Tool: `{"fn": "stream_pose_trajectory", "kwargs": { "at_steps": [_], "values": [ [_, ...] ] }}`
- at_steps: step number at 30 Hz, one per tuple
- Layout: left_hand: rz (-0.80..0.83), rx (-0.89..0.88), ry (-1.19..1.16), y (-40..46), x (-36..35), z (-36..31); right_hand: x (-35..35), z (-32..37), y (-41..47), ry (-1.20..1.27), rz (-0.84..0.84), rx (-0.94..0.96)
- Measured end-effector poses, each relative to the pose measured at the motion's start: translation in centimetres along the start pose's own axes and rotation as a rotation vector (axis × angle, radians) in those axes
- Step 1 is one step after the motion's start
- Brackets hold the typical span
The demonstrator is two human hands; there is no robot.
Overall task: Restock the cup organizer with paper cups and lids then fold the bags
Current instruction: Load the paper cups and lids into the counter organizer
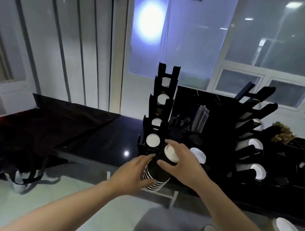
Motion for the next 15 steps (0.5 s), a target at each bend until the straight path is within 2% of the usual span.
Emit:
{"fn": "stream_pose_trajectory", "kwargs": {
  "at_steps": [5, 9, 15],
  "values": [
    [-0.191, -0.065, 0.06, 3.7, 3.8, -1.0, 2.7, 2.6, 4.2, 0.029, -0.136, 0.087],
    [-0.228, -0.113, 0.112, 5.8, 5.5, -1.5, 3.4, 3.4, 7.1, 0.049, -0.16, 0.096],
    [-0.279, -0.105, 0.064, 6.9, 6.7, -1.0, 3.9, 4.2, 9.2, 0.099, -0.199, 0.133]
  ]
}}
Point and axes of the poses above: each hand's wrist, its own y-axis towards the middle knuckle, its own x-axis out of the back of the hand, z = x × y, the point moved 2 cm from there along y, towards the middle knuckle, and after that the axes turned 13 degrees about -z, right-handed, at the moved point
